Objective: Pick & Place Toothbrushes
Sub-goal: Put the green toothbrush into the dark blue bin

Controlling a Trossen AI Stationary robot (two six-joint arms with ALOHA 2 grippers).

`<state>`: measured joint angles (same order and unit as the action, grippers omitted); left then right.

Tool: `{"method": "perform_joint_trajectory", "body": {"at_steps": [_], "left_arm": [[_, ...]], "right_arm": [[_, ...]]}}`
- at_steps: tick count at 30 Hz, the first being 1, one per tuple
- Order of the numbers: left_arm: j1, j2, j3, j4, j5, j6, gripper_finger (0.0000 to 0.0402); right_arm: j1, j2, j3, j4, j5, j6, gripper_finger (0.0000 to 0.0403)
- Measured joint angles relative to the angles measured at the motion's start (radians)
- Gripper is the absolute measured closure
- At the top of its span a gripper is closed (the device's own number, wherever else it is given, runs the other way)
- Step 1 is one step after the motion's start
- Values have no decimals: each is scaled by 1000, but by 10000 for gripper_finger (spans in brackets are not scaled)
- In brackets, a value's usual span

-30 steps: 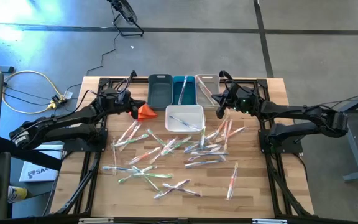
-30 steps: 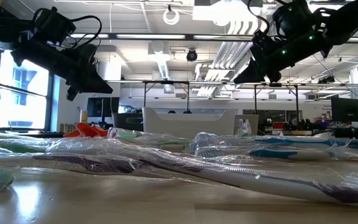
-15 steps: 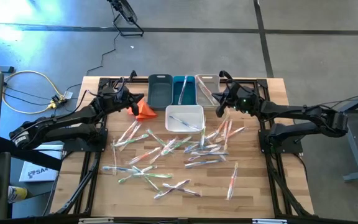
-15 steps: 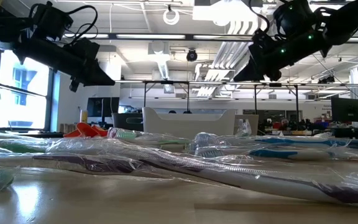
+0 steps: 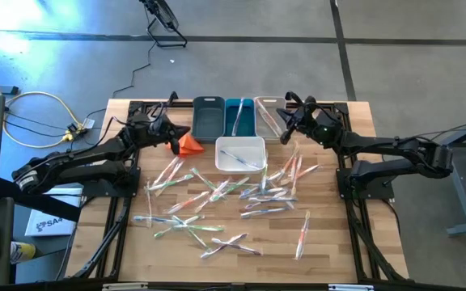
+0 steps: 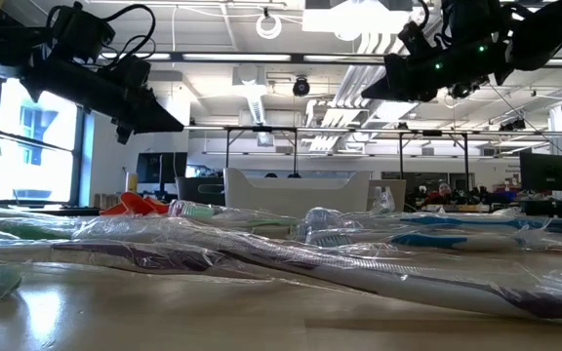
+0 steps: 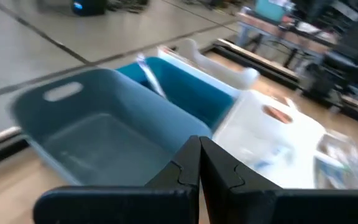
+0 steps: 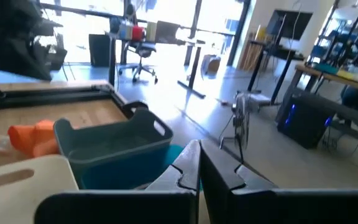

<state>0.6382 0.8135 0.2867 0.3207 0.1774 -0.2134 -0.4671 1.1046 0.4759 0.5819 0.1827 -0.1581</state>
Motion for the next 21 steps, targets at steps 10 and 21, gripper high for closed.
{"method": "perform_joint_trajectory", "body": {"at_steps": [10, 21], "left_arm": [[-155, 3, 96, -318, -157, 59, 402], [-309, 3, 202, -691, -243, -66, 402]], "right_arm": [[0, 0, 0, -17, -9, 19, 401], [0, 0, 0, -144, -7, 25, 400]]}}
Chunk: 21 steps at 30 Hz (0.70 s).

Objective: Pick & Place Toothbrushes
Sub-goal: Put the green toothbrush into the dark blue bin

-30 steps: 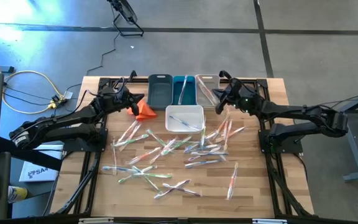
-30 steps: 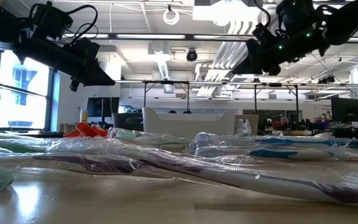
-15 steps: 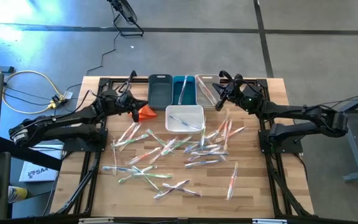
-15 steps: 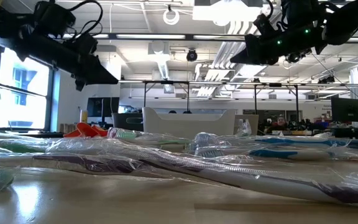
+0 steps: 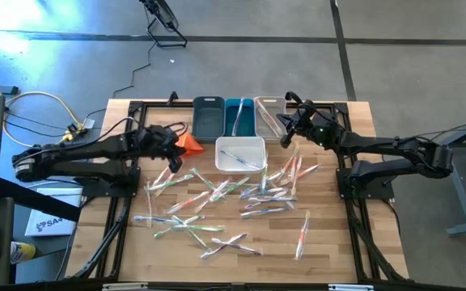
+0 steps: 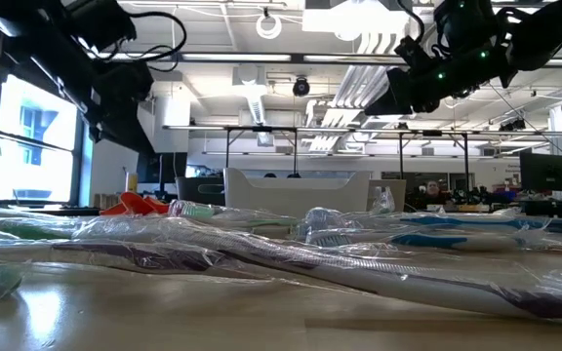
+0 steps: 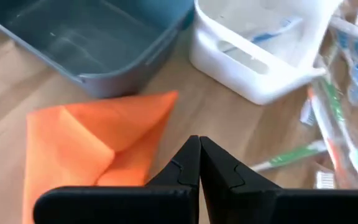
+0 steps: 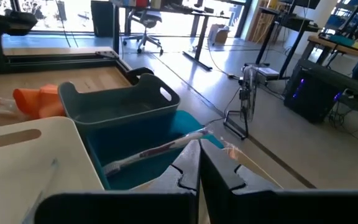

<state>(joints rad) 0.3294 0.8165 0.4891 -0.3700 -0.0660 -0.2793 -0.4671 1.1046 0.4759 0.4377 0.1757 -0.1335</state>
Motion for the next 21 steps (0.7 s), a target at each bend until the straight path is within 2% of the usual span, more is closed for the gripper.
{"method": "perform_joint_trajectory", "body": {"at_steps": [6, 11, 21], "left_arm": [[-127, 54, 25, -76, -85, -99, 402], [-198, 135, 28, -94, -94, -148, 402], [-232, 231, 27, -86, -85, -196, 400]], "right_arm": [[0, 0, 0, 13, 0, -1, 400], [0, 0, 0, 13, 0, -2, 400], [0, 0, 0, 13, 1, -2, 400]]}}
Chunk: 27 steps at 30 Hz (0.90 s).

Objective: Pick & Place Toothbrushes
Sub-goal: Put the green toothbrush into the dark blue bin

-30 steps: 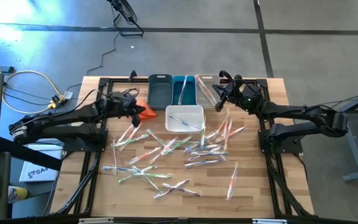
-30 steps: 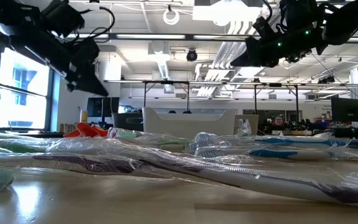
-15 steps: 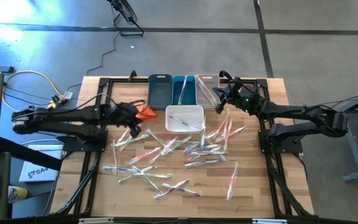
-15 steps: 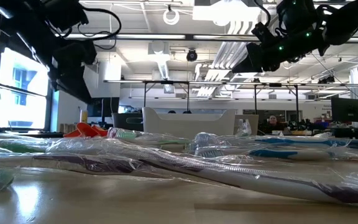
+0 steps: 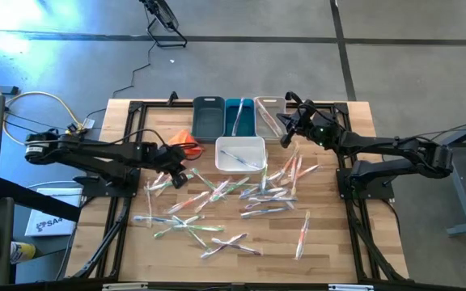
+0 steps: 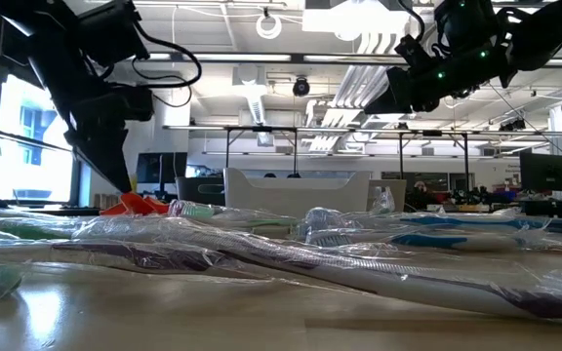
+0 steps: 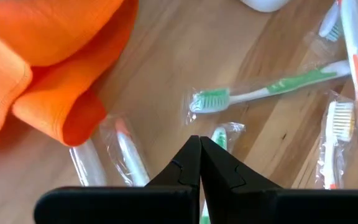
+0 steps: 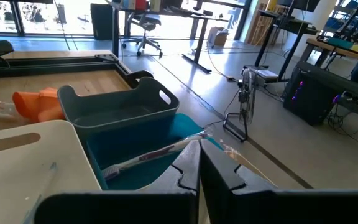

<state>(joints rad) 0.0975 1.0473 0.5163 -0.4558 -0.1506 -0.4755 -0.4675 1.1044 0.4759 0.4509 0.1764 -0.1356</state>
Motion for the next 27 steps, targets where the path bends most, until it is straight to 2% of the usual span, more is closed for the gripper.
{"method": "perform_joint_trajectory", "body": {"at_steps": [3, 11, 27], "left_arm": [[0, 4, 0, 1, 27, 0, 384], [0, 4, 0, 13, 89, 1, 305], [0, 4, -1, 13, 115, 53, 298]], "right_arm": [[0, 0, 0, 0, 0, 0, 400], [0, 0, 0, -9, 0, 0, 400], [0, 0, 0, -38, 0, 0, 400]]}}
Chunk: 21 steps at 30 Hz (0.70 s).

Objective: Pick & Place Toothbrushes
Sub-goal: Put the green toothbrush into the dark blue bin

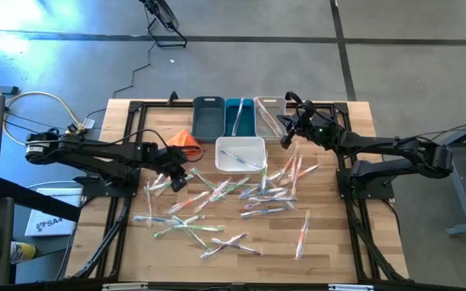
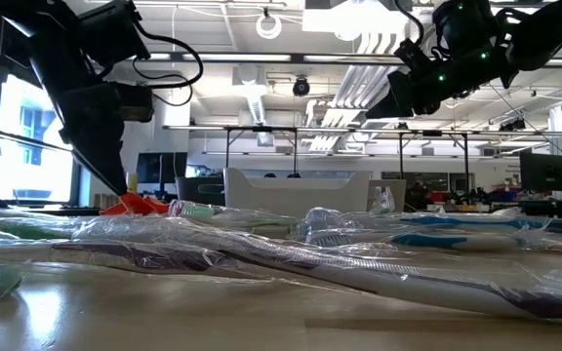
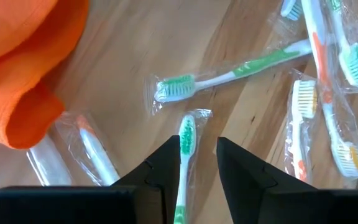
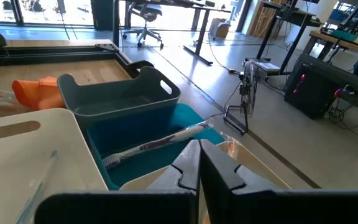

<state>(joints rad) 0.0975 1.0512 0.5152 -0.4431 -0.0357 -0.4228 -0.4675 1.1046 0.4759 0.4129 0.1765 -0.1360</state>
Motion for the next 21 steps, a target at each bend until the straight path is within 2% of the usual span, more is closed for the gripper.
{"method": "perform_joint_trajectory", "body": {"at_steps": [5, 10, 21], "left_arm": [[0, 24, -1, 31, 0, 13, 298], [0, 99, -1, 84, -6, 53, 298], [0, 207, -1, 91, 0, 51, 298]], "right_arm": [[0, 0, 0, 0, 0, 0, 400], [0, 0, 0, -6, 0, 0, 401], [0, 0, 0, -8, 0, 0, 401]]}}
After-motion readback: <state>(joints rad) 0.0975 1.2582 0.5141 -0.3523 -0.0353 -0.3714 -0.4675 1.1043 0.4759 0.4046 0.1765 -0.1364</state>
